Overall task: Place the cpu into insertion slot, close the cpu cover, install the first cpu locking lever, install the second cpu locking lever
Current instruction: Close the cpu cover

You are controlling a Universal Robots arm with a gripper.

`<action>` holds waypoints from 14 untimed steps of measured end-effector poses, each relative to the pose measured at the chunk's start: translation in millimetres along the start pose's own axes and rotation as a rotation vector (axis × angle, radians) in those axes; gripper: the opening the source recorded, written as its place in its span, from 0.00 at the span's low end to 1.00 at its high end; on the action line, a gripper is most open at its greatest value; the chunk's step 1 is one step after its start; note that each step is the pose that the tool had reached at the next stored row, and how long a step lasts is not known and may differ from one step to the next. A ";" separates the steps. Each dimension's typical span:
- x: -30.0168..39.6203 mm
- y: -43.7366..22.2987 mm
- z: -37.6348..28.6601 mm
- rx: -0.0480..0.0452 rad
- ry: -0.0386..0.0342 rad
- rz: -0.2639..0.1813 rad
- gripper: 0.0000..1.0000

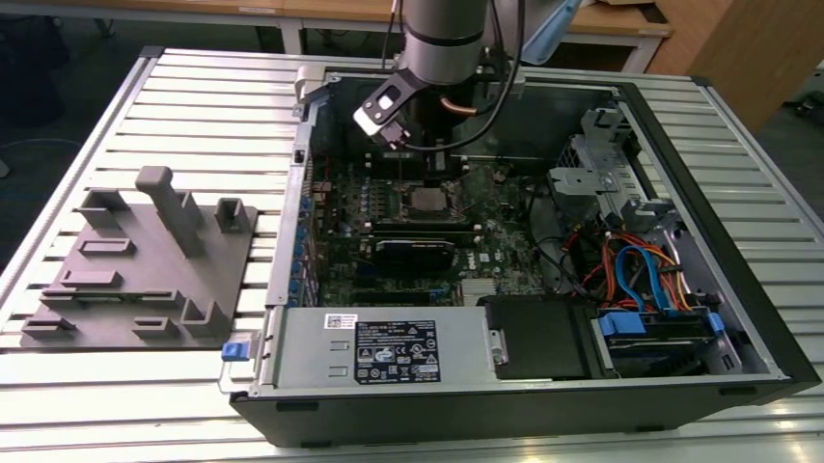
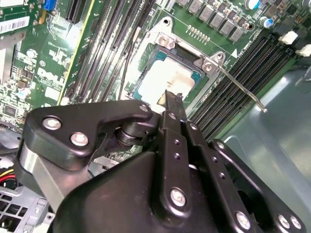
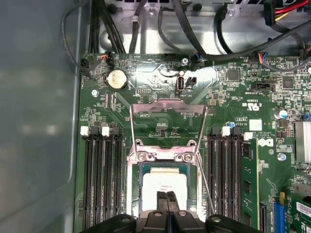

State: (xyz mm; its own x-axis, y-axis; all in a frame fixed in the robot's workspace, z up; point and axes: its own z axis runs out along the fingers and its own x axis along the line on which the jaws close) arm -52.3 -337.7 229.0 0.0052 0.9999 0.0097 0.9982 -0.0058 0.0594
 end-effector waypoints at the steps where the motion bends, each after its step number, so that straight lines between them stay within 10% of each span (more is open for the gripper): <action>1: 0.0 0.7 0.0 0.0045 -0.0006 0.000 0.10; 8: 0.0 8.3 0.5 0.0352 -0.0014 0.000 0.10; 14: 0.0 8.6 0.5 0.0366 -0.0015 0.000 0.10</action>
State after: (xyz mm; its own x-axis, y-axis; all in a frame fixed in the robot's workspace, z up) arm -43.7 -337.7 229.1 0.0056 1.0000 0.0082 0.9997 -0.0058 0.0229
